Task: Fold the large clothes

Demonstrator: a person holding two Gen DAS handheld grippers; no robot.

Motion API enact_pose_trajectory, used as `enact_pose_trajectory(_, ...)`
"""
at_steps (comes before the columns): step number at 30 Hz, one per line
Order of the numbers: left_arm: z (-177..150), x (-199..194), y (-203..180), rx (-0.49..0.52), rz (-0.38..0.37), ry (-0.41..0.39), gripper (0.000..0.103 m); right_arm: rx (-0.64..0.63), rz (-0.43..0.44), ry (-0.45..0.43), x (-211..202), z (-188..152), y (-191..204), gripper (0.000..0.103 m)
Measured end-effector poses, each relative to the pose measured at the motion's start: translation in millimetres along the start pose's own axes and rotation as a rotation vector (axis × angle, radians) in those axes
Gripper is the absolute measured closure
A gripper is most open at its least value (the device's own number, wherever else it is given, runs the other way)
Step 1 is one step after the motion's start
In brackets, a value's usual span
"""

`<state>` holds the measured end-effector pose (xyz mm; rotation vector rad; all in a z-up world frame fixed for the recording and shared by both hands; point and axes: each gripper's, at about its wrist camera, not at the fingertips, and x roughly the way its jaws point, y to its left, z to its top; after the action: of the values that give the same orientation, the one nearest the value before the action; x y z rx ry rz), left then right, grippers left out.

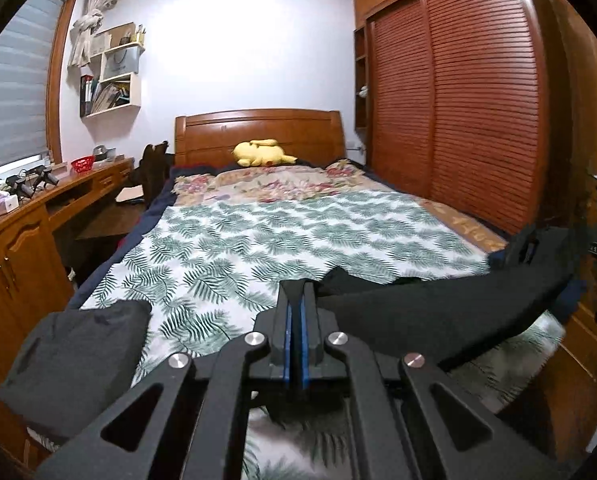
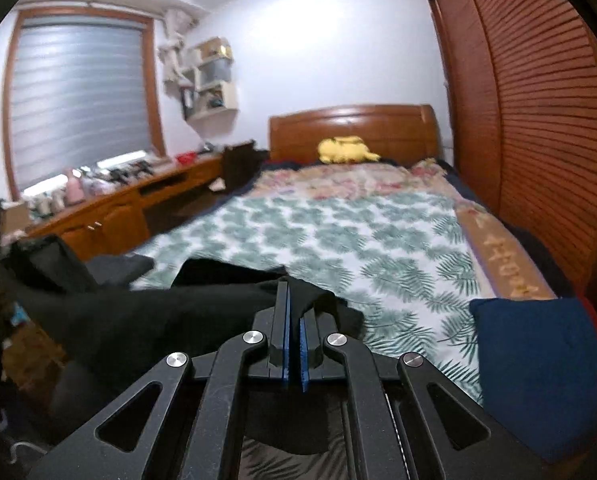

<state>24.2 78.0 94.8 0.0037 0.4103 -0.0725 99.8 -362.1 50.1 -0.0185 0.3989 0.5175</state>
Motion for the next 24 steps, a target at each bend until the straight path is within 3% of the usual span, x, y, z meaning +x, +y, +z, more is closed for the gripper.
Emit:
enact_pose_trajectory(6,11,80,10,0.012,0.08,0.018,0.102,-0.009,-0.086,0.054,101,13,-35,0.102)
enact_pose_trajectory(14,18,158,27,-0.03,0.072,0.035,0.102,-0.016,-0.107,0.125,217,19,-64,0.102)
enact_pose_trajectory(21,8,185,44,-0.074,0.038,0.007,0.101,-0.036,-0.148,0.162,274,23,-67,0.102)
enact_pose_trajectory(24,4,200,50,-0.099,0.016,0.045,0.1,-0.033,-0.172,0.202,292,18,-66,0.102)
